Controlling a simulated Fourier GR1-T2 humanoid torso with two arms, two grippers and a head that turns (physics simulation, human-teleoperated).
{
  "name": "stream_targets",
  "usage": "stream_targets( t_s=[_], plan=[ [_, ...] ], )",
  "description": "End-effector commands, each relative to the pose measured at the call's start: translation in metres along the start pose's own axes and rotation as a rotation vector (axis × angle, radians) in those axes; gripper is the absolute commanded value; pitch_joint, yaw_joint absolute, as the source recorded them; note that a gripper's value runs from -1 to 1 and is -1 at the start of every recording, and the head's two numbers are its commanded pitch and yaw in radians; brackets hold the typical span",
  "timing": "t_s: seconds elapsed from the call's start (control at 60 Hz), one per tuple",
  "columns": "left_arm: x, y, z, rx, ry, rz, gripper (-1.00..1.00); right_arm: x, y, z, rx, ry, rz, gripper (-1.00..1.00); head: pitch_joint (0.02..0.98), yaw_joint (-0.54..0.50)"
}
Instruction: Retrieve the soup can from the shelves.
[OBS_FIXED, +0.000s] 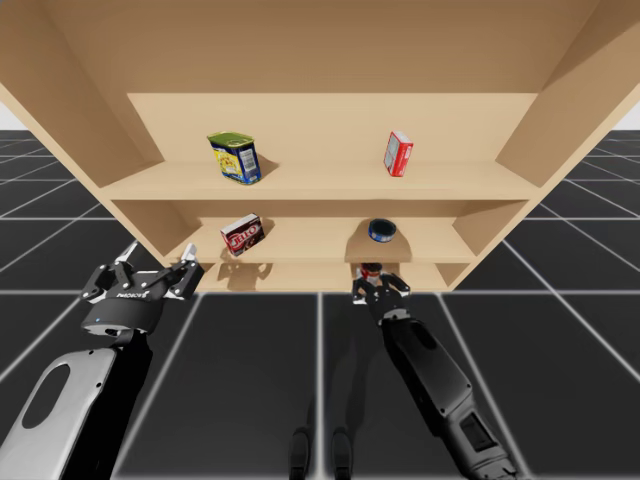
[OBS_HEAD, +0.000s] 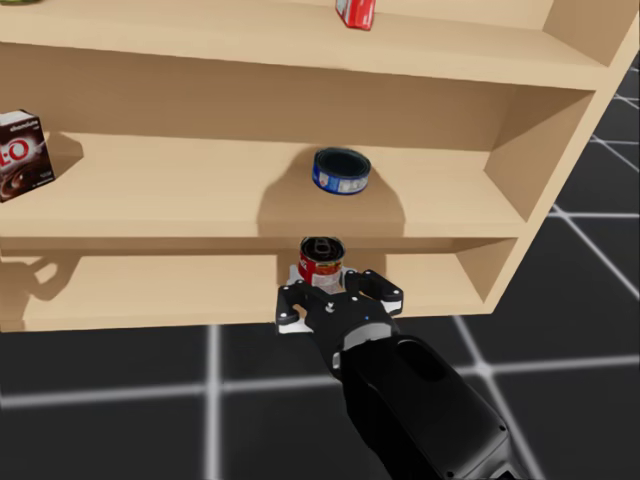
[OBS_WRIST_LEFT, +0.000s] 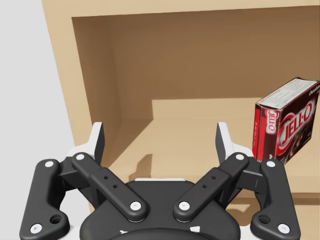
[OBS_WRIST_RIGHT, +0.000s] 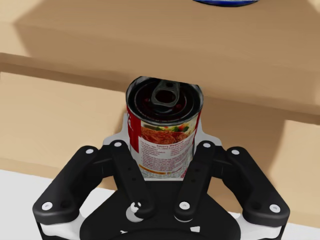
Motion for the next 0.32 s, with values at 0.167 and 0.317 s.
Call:
stream_targets(
  t_s=[0.167, 0.317],
  plan=[
    [-0.001, -0.001, -0.001, -0.003, 0.002, -0.004, -1.00, 0.012, -0.032, 0.048, -0.089, -0.044, -0.017, 1.00, 0.687, -0.22],
    [-0.001, -0.001, -0.001, -0.004, 0.001, -0.005, -1.00, 0.009, -0.037, 0.071, -0.083, -0.051, -0.040, 1.00, 0.683, -0.22]
  ],
)
